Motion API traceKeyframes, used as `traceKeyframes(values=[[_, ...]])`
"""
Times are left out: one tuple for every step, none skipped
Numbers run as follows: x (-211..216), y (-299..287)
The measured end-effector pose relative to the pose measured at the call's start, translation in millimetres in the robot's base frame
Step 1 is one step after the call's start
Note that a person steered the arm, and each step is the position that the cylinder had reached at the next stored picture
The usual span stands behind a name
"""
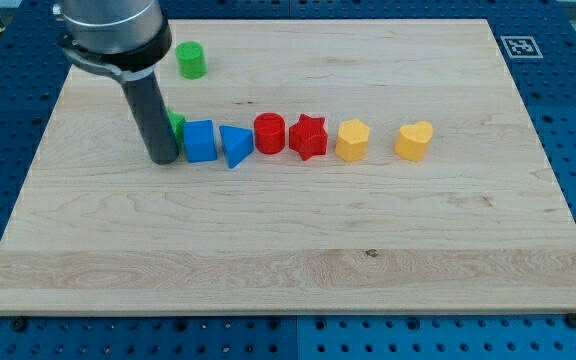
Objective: Push the green star closer to the blue cube
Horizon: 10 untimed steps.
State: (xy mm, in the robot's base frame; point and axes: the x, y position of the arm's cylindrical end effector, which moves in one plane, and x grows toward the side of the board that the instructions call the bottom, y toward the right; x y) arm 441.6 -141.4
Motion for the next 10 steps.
traceKeyframes(values=[[-11, 10], [-8, 8], [27, -14], [27, -45], [-35, -48], [-35, -48], [-40, -41], [-71, -17], [-71, -16], [-70, -3]])
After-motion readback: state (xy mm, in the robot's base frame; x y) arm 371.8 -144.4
